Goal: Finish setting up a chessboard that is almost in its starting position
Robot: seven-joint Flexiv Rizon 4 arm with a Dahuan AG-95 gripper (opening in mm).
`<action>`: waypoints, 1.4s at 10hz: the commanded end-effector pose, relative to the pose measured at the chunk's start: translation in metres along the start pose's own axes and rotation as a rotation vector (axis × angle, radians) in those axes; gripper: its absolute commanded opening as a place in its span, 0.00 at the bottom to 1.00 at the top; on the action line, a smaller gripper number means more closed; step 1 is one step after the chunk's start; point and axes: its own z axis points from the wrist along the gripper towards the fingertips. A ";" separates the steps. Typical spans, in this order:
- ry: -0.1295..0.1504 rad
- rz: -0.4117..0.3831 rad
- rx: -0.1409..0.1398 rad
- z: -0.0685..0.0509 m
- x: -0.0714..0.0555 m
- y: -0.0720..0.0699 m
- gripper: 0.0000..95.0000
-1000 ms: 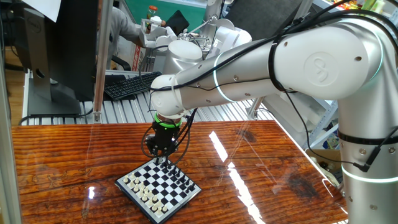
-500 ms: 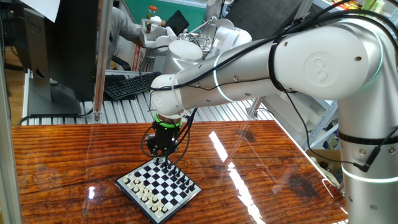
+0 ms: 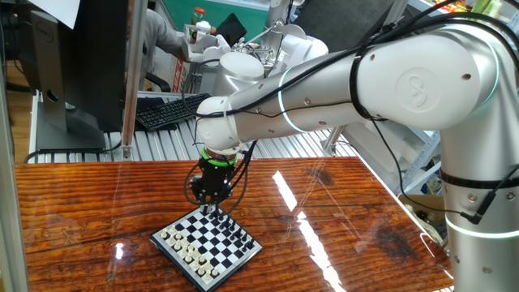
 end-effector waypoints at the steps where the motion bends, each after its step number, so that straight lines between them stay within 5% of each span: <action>1: 0.001 0.001 0.000 0.000 0.000 0.000 0.00; 5: 0.001 0.000 0.000 0.000 0.000 0.000 0.00; 6: 0.001 0.000 0.000 0.000 0.000 0.000 0.20; 14: 0.005 0.007 -0.003 0.000 0.000 0.000 0.20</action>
